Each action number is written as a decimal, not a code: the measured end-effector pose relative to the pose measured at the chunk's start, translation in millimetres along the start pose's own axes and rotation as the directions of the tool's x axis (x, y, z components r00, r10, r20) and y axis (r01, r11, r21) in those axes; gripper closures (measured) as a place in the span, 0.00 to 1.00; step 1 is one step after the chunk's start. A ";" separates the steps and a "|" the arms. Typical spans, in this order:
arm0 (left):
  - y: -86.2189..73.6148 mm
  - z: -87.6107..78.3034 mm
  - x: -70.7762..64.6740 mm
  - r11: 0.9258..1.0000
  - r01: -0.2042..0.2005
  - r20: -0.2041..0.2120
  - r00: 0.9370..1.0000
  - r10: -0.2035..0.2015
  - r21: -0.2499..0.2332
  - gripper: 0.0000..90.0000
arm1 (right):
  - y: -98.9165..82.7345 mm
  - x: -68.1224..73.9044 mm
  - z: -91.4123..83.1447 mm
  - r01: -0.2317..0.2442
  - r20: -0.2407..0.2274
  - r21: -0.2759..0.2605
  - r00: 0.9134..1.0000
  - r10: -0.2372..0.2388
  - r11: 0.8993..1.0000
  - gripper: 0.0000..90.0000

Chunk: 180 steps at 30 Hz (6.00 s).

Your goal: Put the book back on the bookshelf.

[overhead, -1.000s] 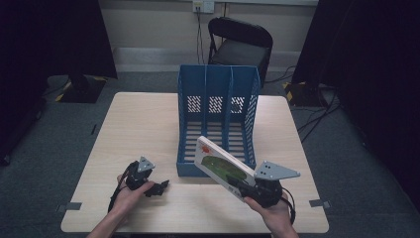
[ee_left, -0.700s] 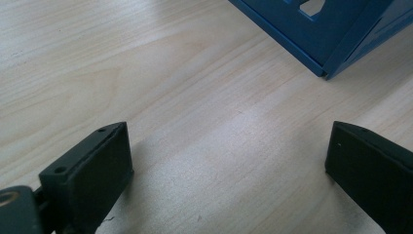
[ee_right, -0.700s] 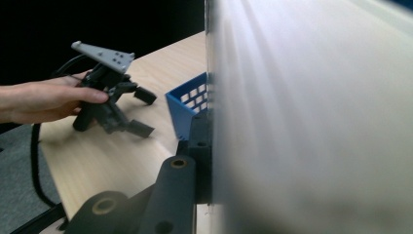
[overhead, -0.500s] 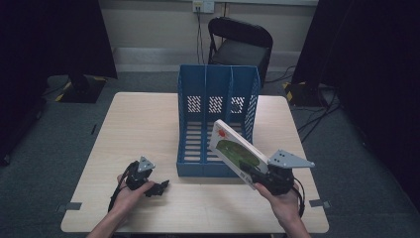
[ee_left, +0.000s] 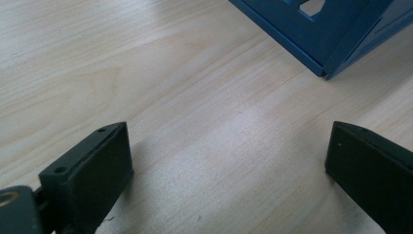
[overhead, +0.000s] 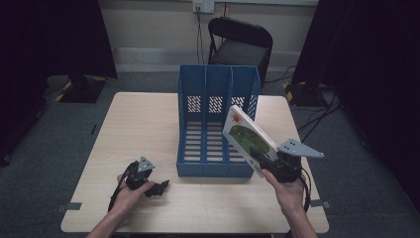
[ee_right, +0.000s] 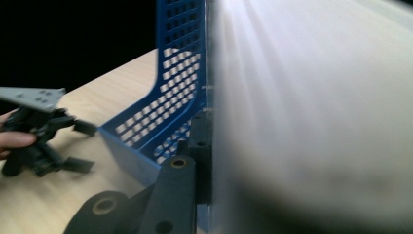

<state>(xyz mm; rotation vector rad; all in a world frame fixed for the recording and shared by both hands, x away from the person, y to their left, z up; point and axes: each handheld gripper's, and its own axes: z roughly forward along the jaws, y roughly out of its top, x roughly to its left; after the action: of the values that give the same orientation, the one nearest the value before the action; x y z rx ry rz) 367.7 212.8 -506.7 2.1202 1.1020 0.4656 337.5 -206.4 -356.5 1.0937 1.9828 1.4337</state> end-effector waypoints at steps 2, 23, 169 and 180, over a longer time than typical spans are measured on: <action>0.0 0.0 0.0 1.000 -0.001 0.000 1.000 0.001 0.000 0.03 | 1.4 -3.1 1.4 -0.010 0.024 0.002 1.000 0.010 1.000 0.85; 0.2 0.3 -0.1 1.000 -0.001 0.002 1.000 0.001 0.001 0.02 | 3.1 -21.8 46.7 -0.068 0.205 0.016 0.977 0.064 0.998 0.85; 2.7 3.4 -1.1 1.000 -0.011 0.018 1.000 0.011 0.008 0.00 | -42.3 -14.9 119.1 -0.111 0.436 0.035 0.896 0.085 0.993 0.85; 2.6 3.1 -1.6 1.000 -0.014 0.016 1.000 0.014 0.007 0.00 | -45.6 -10.7 121.2 -0.121 0.538 -0.014 0.836 0.110 0.993 0.85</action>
<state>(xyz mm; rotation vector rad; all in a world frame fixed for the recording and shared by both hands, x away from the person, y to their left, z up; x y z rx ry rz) 370.1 209.2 -507.0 2.1351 1.0824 0.4513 418.6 -152.6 -442.7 1.4579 1.5466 1.0032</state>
